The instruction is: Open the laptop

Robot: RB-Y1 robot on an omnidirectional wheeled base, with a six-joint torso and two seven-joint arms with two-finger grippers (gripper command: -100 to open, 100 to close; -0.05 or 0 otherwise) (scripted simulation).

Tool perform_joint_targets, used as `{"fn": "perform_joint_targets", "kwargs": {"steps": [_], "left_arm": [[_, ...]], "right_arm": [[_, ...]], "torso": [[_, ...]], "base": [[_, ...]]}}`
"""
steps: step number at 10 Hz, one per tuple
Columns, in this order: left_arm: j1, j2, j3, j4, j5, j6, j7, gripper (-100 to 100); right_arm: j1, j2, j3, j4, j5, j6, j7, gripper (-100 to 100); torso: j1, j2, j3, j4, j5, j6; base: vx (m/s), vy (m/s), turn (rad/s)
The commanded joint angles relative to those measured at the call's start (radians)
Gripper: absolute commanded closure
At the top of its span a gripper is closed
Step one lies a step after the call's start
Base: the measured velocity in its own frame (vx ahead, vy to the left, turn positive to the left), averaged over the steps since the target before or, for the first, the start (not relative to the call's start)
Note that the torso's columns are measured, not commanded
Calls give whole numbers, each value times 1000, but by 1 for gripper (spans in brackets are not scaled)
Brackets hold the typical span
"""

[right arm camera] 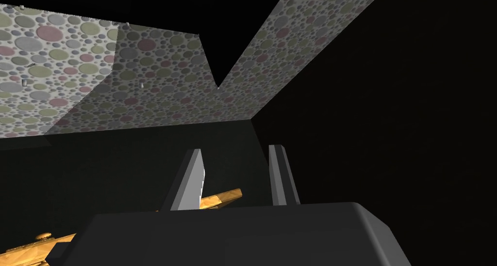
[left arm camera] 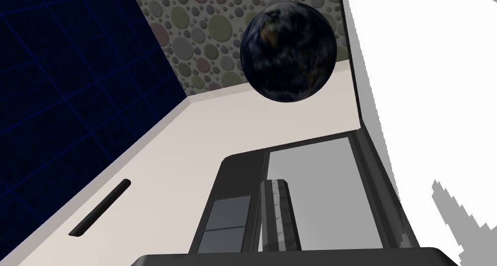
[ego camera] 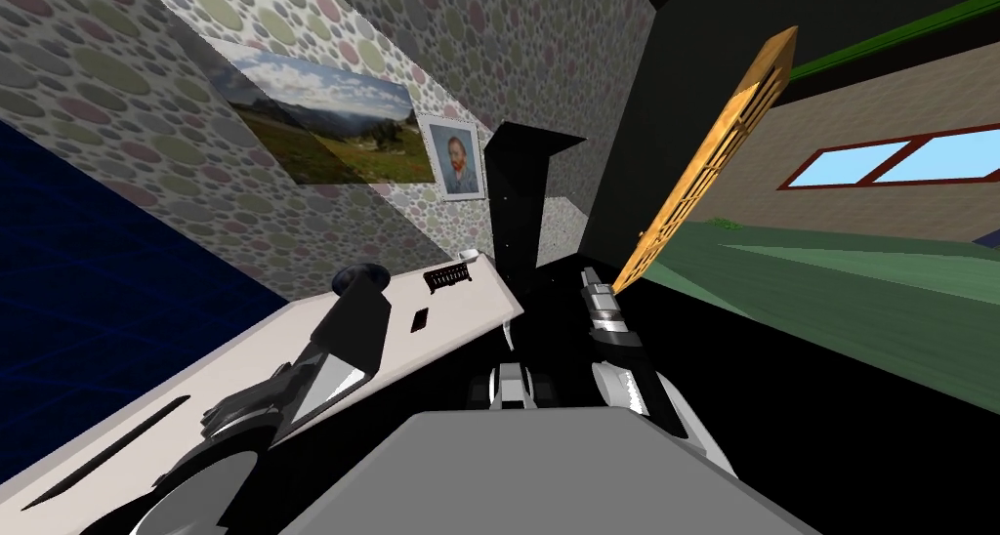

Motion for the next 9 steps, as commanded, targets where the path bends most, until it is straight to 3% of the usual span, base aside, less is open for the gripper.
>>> {"fn": "perform_joint_targets", "kwargs": {"steps": [1, 4, 5, 6, 9], "left_arm": [[-7, -41, 4, -8, 58, 29, 55, 100], [-10, -69, 3, -12, 109, 48, 96, 100], [-10, -58, 2, -7, 104, 42, 84, 100], [30, -47, 25, -7, 118, 57, 115, -100], [93, -28, 62, -9, 136, 83, 162, -100]], "right_arm": [[0, 0, 0, 0, 0, 0, 0, 0], [0, 0, 0, 0, 0, 0, 0, 0], [0, 0, 0, 0, 0, 0, 0, 0], [0, 0, 0, 0, 0, 0, 0, 0], [0, 0, 0, 0, 0, 0, 0, 0]], "torso": [[1, 0, 0, 0, 0, 0], [-7, -6, -4, -2, -2, 0], [-6, -5, -4, -2, -2, 0], [-7, -6, -4, -2, -2, 0], [-7, -6, -4, -2, -2, 0]], "base": [[-95, 151, 12], [-68, 98, 12], [-25, 38, 0], [11, -34, -170], [54, -95, -132]]}}
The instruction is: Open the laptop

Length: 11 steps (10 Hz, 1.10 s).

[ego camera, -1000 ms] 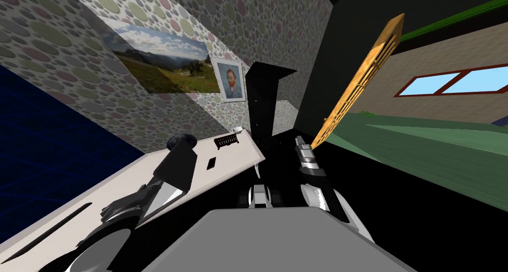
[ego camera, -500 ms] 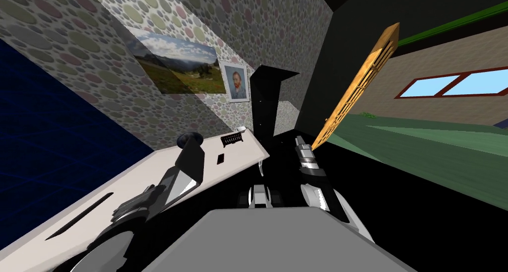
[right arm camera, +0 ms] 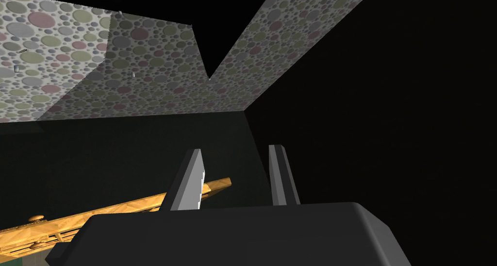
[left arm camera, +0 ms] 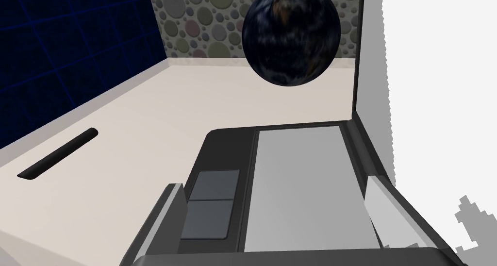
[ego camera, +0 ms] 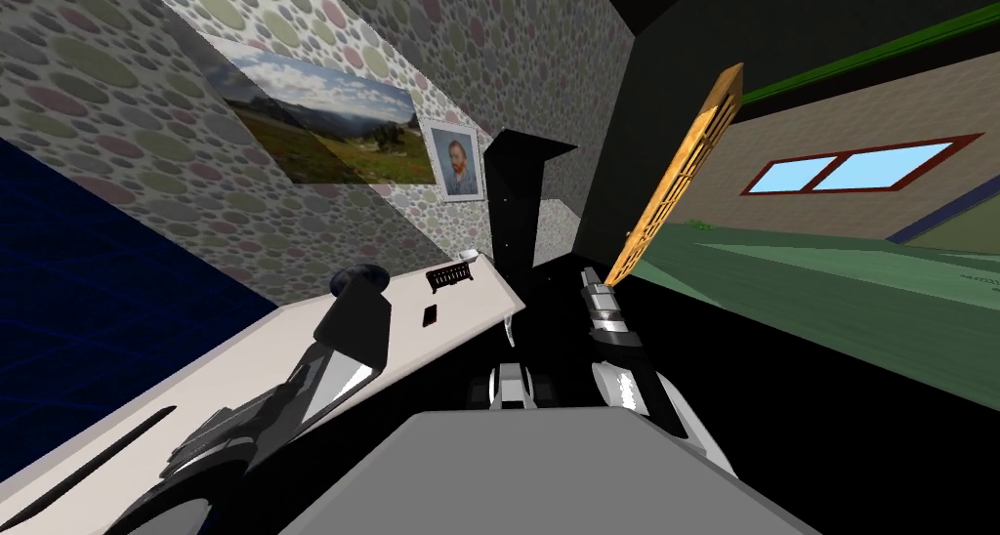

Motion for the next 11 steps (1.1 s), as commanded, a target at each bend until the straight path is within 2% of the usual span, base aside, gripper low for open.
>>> {"fn": "perform_joint_targets", "kwargs": {"steps": [1, 3, 4, 6, 7, 11], "left_arm": [[67, 22, 32, 2, 33, 20, 38, -100], [67, 22, 32, 2, 33, 20, 38, -100], [102, 32, 52, 2, 42, 34, 64, -100], [135, 42, 71, 3, 49, 47, 88, -100], [165, 51, 89, 4, 56, 59, 111, -100], [234, 70, 127, 8, 70, 87, 161, -100]], "right_arm": [[0, 0, 0, 0, 0, 0, 0, 0], [0, 0, 0, 0, 0, 0, 0, 0], [0, 0, 0, 0, 0, 0, 0, 0], [0, 0, 0, 0, 0, 0, 0, 0], [0, 0, 0, 0, 0, 0, 0, 0], [0, 0, 0, 0, 0, 0, 0, 0]], "torso": [[3, 2, 1, 1, 1, 0], [6, 3, 2, 1, 2, 0], [7, 4, 3, 1, 2, 0], [2, 2, 1, 1, 1, 1], [1, 1, 0, 0, 0, 0], [4, 2, 2, 1, 1, 1]], "base": [[56, -93, -163], [23, -36, -19], [15, -32, -142], [35, -58, -120], [52, -77, -122], [46, -64, -108]]}}
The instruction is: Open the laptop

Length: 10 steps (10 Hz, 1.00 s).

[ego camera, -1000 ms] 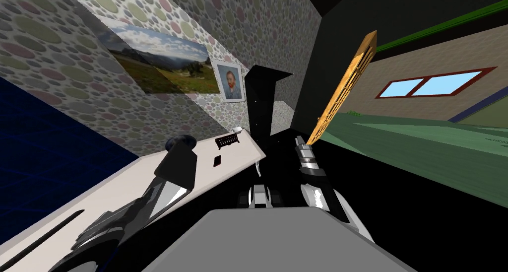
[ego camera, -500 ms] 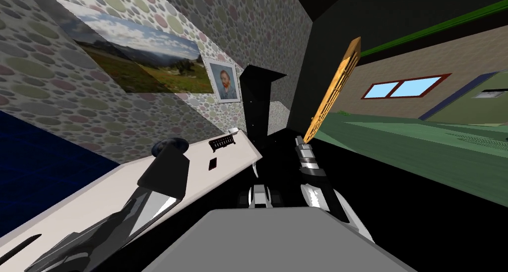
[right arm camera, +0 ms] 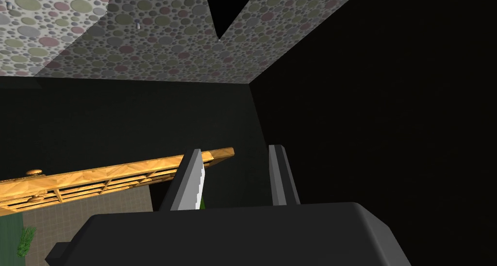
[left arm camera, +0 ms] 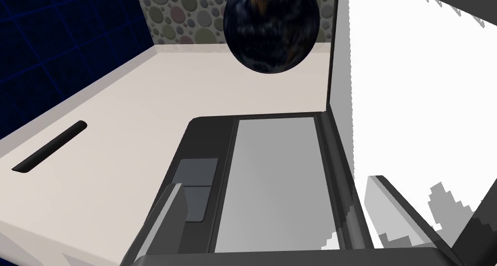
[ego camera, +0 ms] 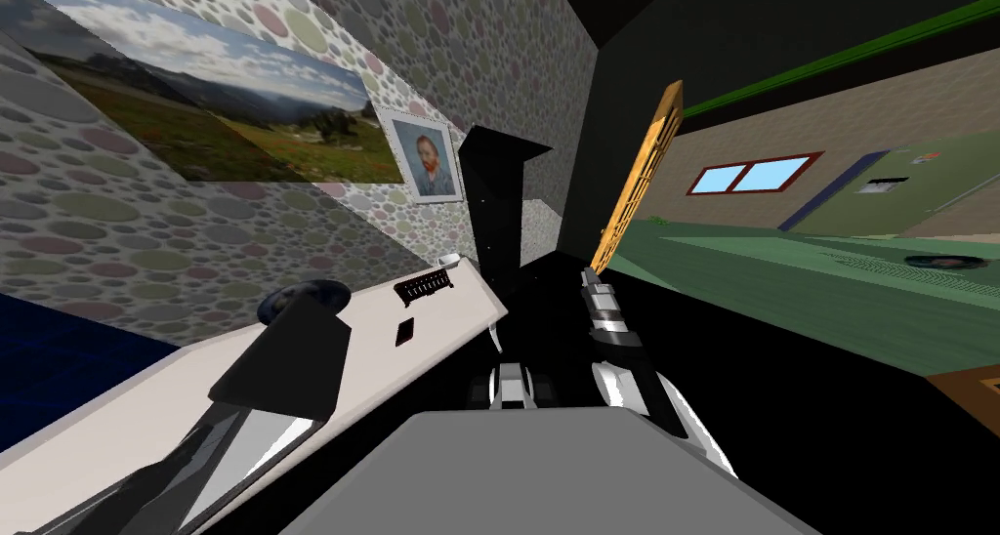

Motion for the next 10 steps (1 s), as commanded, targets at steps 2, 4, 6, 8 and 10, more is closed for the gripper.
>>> {"fn": "perform_joint_targets", "kwargs": {"steps": [2, 4, 6, 8, 10], "left_arm": [[64, 18, 38, 0, 4, 29, 62, -100], [106, 31, 63, 0, 15, 46, 94, -100], [138, 40, 82, 0, 22, 59, 118, -100], [173, 50, 102, 2, 30, 73, 144, -100], [210, 61, 122, 5, 37, 88, 171, -100]], "right_arm": [[0, 0, 0, 0, 0, 0, 0, 0], [0, 0, 0, 0, 0, 0, 0, 0], [0, 0, 0, 0, 0, 0, 0, 0], [0, 0, 0, 0, 0, 0, 0, 0], [0, 0, 0, 0, 0, 0, 0, 0]], "torso": [[-1, 0, 0, 0, 0, 0], [-2, -1, 0, 0, -1, 0], [0, 0, 0, 0, 0, 0], [-2, -1, -1, 0, -1, 1], [-3, -1, -1, 0, -2, 1]], "base": [[40, -53, -116], [44, -67, -104], [45, -48, -83], [46, -46, -101], [46, -50, -115]]}}
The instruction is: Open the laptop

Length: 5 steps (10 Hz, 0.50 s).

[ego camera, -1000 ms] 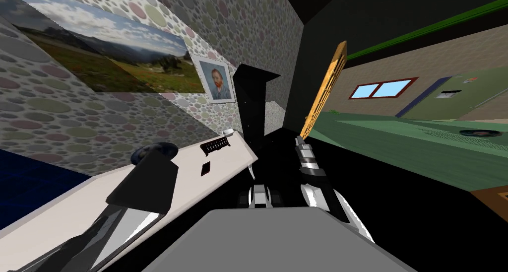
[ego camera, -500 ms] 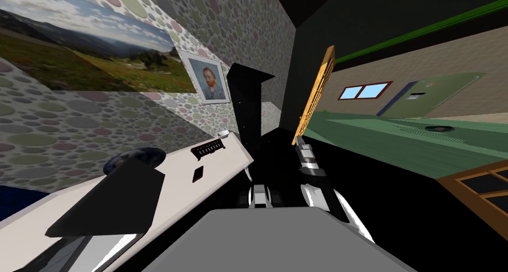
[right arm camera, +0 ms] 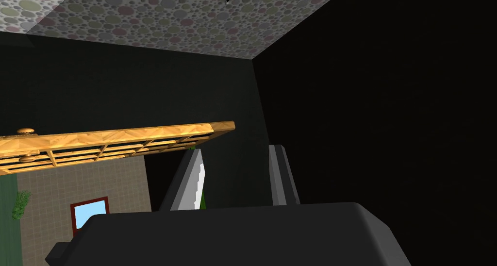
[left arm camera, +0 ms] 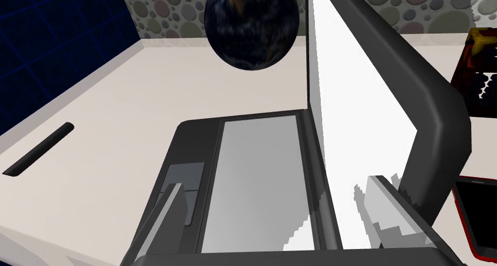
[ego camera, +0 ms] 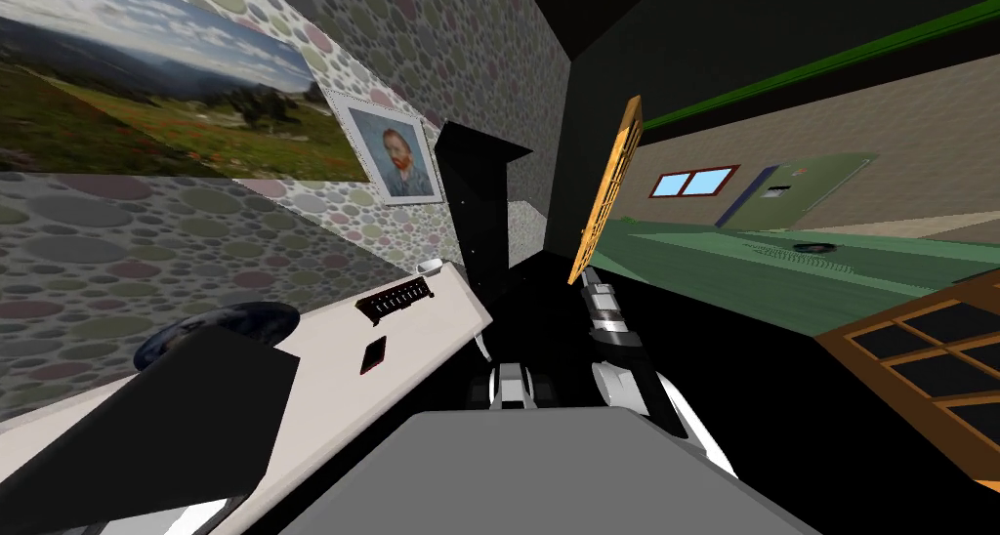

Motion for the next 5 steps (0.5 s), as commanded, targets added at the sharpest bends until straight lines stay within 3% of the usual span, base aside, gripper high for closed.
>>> {"fn": "perform_joint_targets", "kwargs": {"steps": [1, 5], "left_arm": [[50, 15, 29, 1, 12, 22, 38, -100], [129, 37, 73, 9, 27, 54, 96, -100]], "right_arm": [[0, 0, 0, 0, 0, 0, 0, 0], [0, 0, 0, 0, 0, 0, 0, 0]], "torso": [[0, 0, 0, 0, 0, 0], [0, 0, 0, 0, 0, 0]], "base": [[48, -54, -103], [56, -58, -121]]}}
